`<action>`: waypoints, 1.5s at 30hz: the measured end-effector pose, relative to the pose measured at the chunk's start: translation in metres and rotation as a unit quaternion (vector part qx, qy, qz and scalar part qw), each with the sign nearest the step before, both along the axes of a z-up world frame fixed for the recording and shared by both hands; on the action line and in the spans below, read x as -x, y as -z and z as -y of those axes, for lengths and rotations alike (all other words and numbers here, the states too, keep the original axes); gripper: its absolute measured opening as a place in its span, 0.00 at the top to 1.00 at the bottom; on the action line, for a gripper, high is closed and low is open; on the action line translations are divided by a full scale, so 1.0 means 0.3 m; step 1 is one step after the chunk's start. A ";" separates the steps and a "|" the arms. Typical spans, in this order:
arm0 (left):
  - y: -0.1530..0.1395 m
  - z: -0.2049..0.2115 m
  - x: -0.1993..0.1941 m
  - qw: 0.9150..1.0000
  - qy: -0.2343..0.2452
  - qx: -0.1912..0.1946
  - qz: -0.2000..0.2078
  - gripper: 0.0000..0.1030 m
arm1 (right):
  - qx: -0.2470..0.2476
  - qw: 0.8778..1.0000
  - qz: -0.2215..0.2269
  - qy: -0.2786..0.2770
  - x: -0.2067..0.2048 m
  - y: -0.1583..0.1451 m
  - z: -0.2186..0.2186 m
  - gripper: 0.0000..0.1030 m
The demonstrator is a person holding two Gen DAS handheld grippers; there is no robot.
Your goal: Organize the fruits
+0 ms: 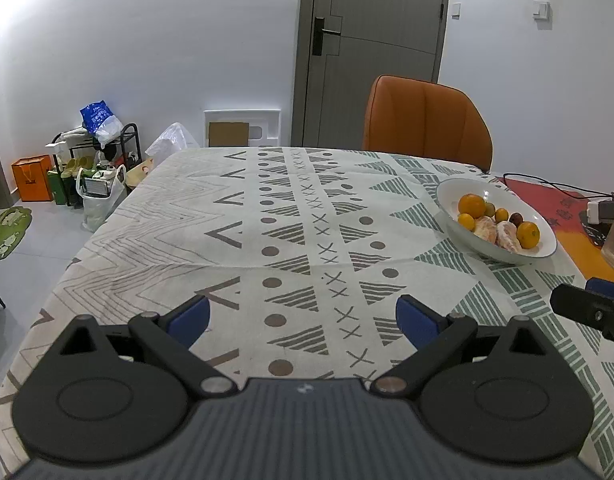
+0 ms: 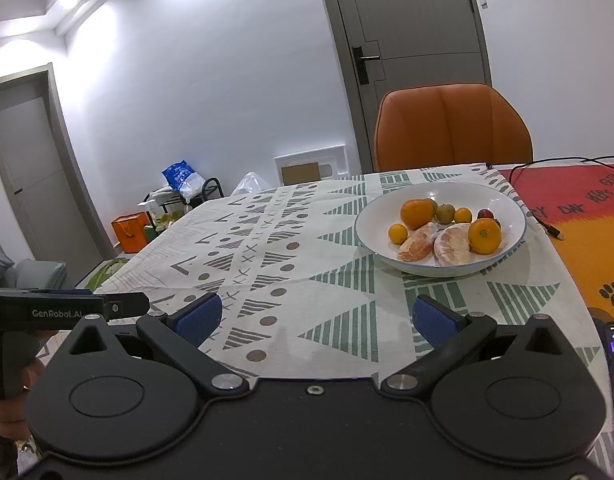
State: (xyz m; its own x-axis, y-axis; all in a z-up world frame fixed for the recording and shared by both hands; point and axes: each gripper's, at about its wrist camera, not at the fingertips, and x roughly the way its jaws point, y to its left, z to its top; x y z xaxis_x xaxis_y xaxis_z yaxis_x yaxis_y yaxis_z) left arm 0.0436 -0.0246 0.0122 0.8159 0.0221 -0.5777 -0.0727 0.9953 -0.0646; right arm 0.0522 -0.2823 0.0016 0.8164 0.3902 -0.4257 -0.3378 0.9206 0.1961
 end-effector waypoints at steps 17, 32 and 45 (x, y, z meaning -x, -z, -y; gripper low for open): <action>-0.004 -0.007 0.004 1.000 -0.003 -0.001 0.001 0.04 | 0.002 1.000 0.001 0.000 -0.003 -0.001 -0.004 0.00; -0.004 -0.012 0.008 1.000 -0.004 0.000 0.001 0.04 | 0.002 1.000 0.002 0.003 -0.006 -0.003 0.000 0.00; -0.005 -0.013 0.007 1.000 -0.003 0.000 0.001 0.04 | 0.005 1.000 0.001 0.001 -0.008 0.001 -0.001 0.00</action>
State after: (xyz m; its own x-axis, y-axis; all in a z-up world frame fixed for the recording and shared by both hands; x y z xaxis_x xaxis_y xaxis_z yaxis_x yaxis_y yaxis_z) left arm 0.0414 -0.0207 0.0138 0.8172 0.0271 -0.5757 -0.0784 0.9948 -0.0644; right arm 0.0547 -0.2820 0.0014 0.8182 0.3839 -0.4280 -0.3356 0.9233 0.1866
